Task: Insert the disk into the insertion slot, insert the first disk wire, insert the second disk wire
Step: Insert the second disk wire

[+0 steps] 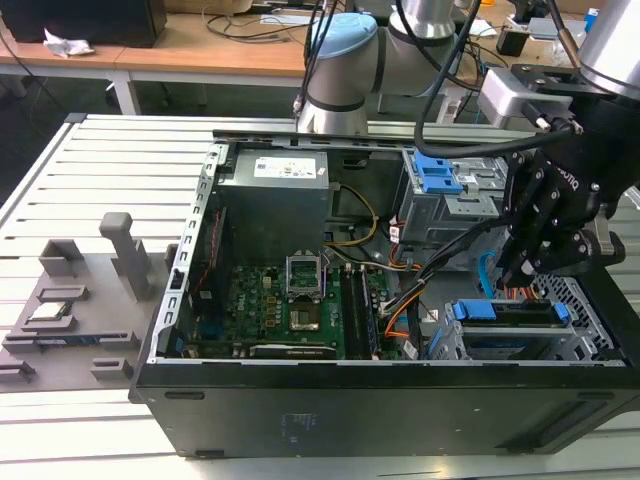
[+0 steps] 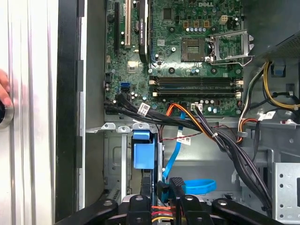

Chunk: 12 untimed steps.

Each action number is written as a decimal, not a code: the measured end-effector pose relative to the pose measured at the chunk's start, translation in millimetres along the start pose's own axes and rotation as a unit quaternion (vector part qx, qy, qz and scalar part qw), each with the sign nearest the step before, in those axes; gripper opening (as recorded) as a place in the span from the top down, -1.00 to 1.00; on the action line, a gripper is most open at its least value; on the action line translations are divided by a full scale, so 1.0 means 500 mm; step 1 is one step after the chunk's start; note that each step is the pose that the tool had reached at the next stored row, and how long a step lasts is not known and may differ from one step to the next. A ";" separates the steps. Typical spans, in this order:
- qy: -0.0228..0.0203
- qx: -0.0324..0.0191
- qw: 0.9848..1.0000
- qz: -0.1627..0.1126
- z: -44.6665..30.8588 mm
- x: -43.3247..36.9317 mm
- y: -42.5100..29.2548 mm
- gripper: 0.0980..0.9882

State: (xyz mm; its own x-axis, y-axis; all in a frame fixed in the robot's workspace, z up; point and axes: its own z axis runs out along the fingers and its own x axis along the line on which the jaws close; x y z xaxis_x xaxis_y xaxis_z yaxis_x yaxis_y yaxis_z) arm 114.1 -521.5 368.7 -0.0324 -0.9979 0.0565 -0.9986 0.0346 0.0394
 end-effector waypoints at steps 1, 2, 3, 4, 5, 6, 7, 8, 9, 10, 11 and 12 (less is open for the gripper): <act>0.000 0.000 1.000 0.000 0.000 0.000 0.000 0.54; 0.000 0.000 1.000 0.000 0.000 0.000 0.000 0.54; 0.000 0.000 1.000 0.000 0.000 0.000 0.000 0.54; 0.000 0.000 1.000 0.000 0.000 0.000 0.000 0.54; 0.000 0.000 1.000 0.000 0.000 0.000 0.000 0.54; 0.000 0.000 1.000 0.000 0.000 0.000 0.000 0.72; 0.000 0.000 1.000 0.000 0.000 0.000 0.000 0.86; 0.000 0.000 1.000 0.000 0.000 0.000 0.000 0.86; 0.000 0.000 1.000 0.000 0.000 0.000 0.000 0.86; 0.000 0.000 1.000 0.000 0.000 0.000 0.000 0.86; 0.000 0.000 1.000 0.000 0.000 0.000 0.000 0.86; 0.000 0.000 1.000 0.000 0.000 0.000 0.000 0.86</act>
State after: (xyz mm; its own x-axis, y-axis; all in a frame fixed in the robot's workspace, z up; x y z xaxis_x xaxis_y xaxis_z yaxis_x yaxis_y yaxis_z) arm 114.0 -521.7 368.5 -0.0325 -0.9979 0.0564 -0.9986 0.0347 0.0394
